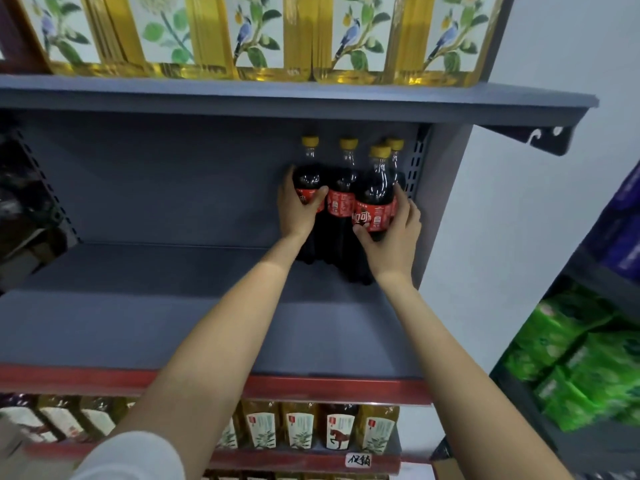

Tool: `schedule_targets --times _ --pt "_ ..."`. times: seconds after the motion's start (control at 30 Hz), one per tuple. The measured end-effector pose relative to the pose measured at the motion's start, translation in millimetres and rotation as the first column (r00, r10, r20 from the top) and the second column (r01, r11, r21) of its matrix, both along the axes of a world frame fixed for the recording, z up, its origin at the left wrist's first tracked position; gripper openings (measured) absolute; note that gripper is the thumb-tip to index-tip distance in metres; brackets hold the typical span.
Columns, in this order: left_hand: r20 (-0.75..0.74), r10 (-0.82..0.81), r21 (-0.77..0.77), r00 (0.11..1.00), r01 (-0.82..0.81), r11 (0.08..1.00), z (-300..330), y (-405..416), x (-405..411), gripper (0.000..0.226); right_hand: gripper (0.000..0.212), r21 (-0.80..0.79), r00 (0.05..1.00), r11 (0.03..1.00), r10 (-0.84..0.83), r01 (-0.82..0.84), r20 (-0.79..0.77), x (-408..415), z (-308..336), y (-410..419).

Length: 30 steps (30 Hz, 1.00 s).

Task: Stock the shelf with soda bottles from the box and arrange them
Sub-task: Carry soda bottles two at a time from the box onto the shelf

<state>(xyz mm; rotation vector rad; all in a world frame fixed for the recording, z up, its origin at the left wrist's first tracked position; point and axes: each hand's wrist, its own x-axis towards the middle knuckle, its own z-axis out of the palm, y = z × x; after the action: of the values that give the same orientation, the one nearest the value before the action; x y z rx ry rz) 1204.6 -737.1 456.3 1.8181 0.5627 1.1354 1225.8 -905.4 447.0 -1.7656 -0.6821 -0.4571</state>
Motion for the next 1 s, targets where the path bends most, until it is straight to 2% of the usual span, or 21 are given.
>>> schedule_targets --times 0.17,0.23,0.37,0.47,0.53,0.63,0.7,0.73,0.8,0.9,1.0 --pt "0.013 -0.072 -0.030 0.997 0.072 0.997 -4 -3 -17 0.088 0.072 0.054 0.982 0.998 -0.041 0.032 0.183 -33 0 -13" --pt "0.013 -0.086 -0.064 0.996 0.087 0.994 0 -16 -42 0.084 0.068 0.062 0.973 0.998 -0.023 0.009 0.230 -53 3 -12" --pt "0.143 -0.106 -0.105 0.984 0.122 0.987 7 -42 -125 0.052 0.054 0.109 0.934 0.991 0.035 -0.078 0.355 -111 8 2" --pt "0.221 -0.105 -0.003 0.969 0.109 0.994 0 -48 -207 0.032 0.041 0.205 0.918 0.955 0.124 -0.214 0.378 -166 4 20" --pt "0.216 -0.082 0.069 0.973 0.068 0.995 -10 -45 -268 0.026 0.031 0.233 0.896 0.912 0.236 -0.338 0.376 -209 -5 33" --pt "0.112 -0.033 0.108 0.993 0.021 0.994 -38 -36 -358 0.019 0.024 0.199 0.855 0.858 0.394 -0.474 0.337 -276 -33 53" --pt "0.047 0.063 0.078 0.997 -0.066 0.995 -67 -26 -422 0.016 0.018 0.115 0.814 0.836 0.476 -0.536 0.332 -322 -60 69" --pt "0.028 0.098 0.037 0.995 -0.099 0.994 -79 -24 -443 0.014 0.016 0.032 0.791 0.837 0.504 -0.547 0.347 -337 -72 74" --pt "-0.032 0.213 -0.067 0.976 -0.215 0.974 -111 -11 -508 0.012 0.015 -0.184 0.711 0.775 0.629 -0.605 0.315 -384 -109 95" --pt "-0.163 0.341 -0.145 0.926 -0.365 0.920 -158 8 -599 0.016 0.025 -0.453 0.634 0.606 0.766 -0.654 0.108 -450 -164 127" --pt "-0.390 0.368 -0.217 0.844 -0.473 0.854 -203 24 -681 0.013 0.034 -0.560 0.563 0.419 0.820 -0.714 -0.104 -510 -210 159"
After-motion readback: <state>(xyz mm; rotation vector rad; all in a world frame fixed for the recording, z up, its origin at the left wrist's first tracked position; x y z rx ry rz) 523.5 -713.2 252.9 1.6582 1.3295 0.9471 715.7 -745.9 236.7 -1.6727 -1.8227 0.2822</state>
